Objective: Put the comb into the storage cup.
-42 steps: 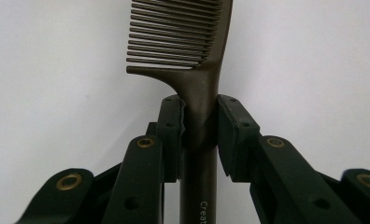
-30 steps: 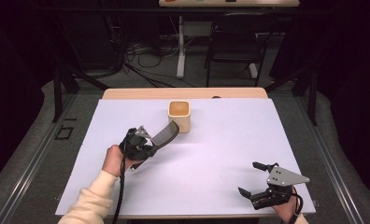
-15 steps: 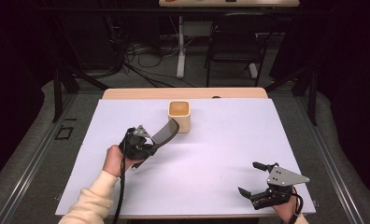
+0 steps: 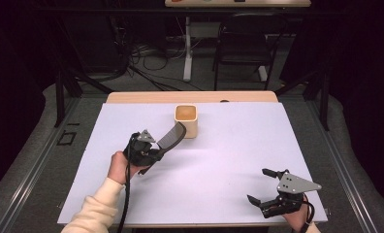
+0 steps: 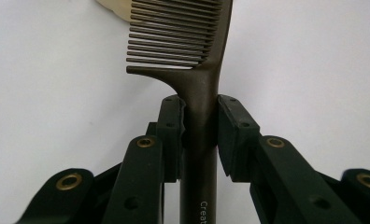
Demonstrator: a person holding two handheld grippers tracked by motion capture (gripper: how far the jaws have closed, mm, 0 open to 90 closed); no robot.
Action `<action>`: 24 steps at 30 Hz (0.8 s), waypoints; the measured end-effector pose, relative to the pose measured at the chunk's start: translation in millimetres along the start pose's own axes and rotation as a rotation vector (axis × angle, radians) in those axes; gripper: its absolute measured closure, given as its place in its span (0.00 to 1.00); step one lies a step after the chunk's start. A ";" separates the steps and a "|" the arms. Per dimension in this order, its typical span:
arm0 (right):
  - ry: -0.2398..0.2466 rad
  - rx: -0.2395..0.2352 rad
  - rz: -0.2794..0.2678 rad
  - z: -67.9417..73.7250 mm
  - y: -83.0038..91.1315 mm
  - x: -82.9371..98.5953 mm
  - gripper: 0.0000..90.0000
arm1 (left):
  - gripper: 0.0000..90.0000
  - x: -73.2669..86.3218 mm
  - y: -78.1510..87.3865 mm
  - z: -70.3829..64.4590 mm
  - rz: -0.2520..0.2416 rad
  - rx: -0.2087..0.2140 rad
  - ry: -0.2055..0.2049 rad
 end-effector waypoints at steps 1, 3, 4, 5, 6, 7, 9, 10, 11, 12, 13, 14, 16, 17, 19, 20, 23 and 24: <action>0.000 0.000 0.000 0.0 0.0 0.0 0.01 | 0.80 -0.2 -0.2 -0.2 -0.001 0.001 -0.004; 0.000 -0.001 -0.001 0.1 0.0 -0.1 0.01 | 0.80 -0.6 -0.8 -0.6 -0.005 0.000 -0.007; -0.001 0.000 -0.001 0.1 -0.1 -0.1 0.01 | 0.80 -0.8 -1.0 -0.7 -0.009 0.000 -0.007; 0.001 0.000 -0.003 -0.1 -0.1 -0.2 0.01 | 0.80 -1.0 -1.1 -0.8 -0.012 0.000 -0.009; 0.001 0.000 -0.003 -0.1 -0.1 -0.2 0.01 | 0.80 -1.2 -1.1 -0.8 -0.016 -0.002 -0.008; -0.002 -0.001 0.000 0.0 0.2 0.0 0.01 | 0.80 -1.3 -1.1 -0.8 -0.018 -0.001 -0.007; 0.000 0.000 -0.002 -0.1 0.0 -0.2 0.01 | 0.80 -1.9 -0.9 -0.9 -0.033 -0.004 -0.004; -0.002 0.000 -0.002 0.1 0.0 -0.1 0.01 | 0.80 -2.0 -0.6 -0.8 -0.033 -0.004 -0.006; -0.002 -0.001 -0.001 0.1 0.1 -0.1 0.01 | 0.80 -2.3 -0.3 -0.6 -0.040 -0.007 -0.005; -0.002 -0.001 0.000 0.1 0.2 -0.1 0.01 | 0.80 -2.6 -0.1 -0.5 -0.045 -0.008 -0.003; -0.003 0.000 -0.001 0.1 0.1 -0.2 0.01 | 0.80 -2.7 0.0 -0.4 -0.049 -0.009 -0.003; -0.002 0.000 -0.002 0.1 0.0 -0.2 0.01 | 0.80 -2.8 0.2 -0.3 -0.050 -0.007 -0.006; -0.003 0.000 -0.001 0.2 0.0 -0.2 0.01 | 0.80 -3.2 0.2 -0.1 -0.061 -0.009 -0.002; -0.003 0.000 -0.001 0.2 0.1 -0.2 0.01 | 0.80 -3.3 0.2 -0.1 -0.063 -0.009 -0.004; -0.001 0.000 -0.002 0.0 0.0 -0.2 0.01 | 0.80 -3.6 0.5 0.1 -0.072 -0.012 -0.001; -0.001 0.000 -0.002 0.0 0.0 -0.2 0.01 | 0.80 -3.7 0.6 0.3 -0.073 -0.013 -0.002; -0.001 0.000 -0.002 0.0 -0.1 -0.2 0.01 | 0.80 -3.9 0.7 0.8 -0.083 -0.017 -0.001; 0.000 0.000 -0.002 -0.1 -0.1 -0.2 0.01 | 0.80 -4.1 0.6 1.0 -0.088 -0.019 -0.001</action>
Point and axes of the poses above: each handheld gripper's, and its own axes: y roughly backward along the jaws, x roughly out of its underside, z roughly to its left, the point moved 7 cm from there along -y, roughly forward along the jaws, and after that the axes turned 15 degrees about x, right-handed, at the moved point
